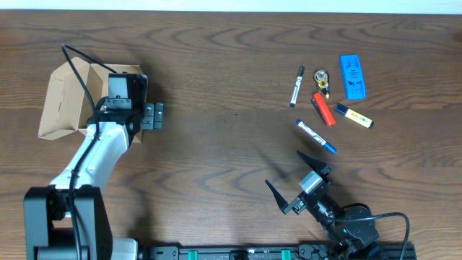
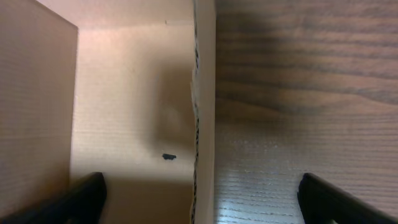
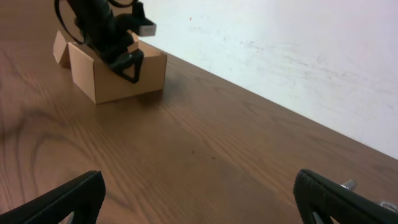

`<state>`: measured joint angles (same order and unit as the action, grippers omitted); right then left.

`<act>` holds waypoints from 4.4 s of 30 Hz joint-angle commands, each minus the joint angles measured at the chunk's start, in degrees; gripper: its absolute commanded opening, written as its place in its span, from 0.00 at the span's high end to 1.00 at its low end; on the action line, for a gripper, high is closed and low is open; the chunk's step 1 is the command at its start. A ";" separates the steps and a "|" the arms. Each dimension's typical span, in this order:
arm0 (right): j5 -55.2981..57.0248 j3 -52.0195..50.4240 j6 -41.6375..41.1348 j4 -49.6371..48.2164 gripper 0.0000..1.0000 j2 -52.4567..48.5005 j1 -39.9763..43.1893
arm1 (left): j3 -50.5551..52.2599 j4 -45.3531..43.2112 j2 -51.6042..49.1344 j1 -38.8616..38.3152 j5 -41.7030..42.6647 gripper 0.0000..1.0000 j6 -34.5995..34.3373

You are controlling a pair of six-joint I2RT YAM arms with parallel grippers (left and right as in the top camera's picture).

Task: Pack container
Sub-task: 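Reach the left gripper into the cardboard box and grip its wall, then drag the box with the left gripper toward the table center, then release the box and retract the left gripper to rest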

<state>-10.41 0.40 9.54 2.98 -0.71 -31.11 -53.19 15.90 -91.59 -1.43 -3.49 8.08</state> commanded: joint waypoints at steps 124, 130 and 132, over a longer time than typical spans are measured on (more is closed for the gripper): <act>0.55 -0.09 0.81 0.26 0.01 0.33 -0.46 | -1.73 40.89 54.95 -25.27 11.85 0.05 -2.95; 0.55 -0.09 0.81 0.24 0.01 0.33 -0.46 | -1.73 40.92 54.95 -25.27 11.85 0.05 -2.97; 0.52 -0.09 0.81 0.17 0.01 0.33 -0.46 | -1.73 40.92 54.95 -25.27 11.85 0.05 -2.97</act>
<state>-10.41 0.40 9.54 2.98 -0.71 -31.11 -53.98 56.62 -36.80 -26.48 8.95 5.76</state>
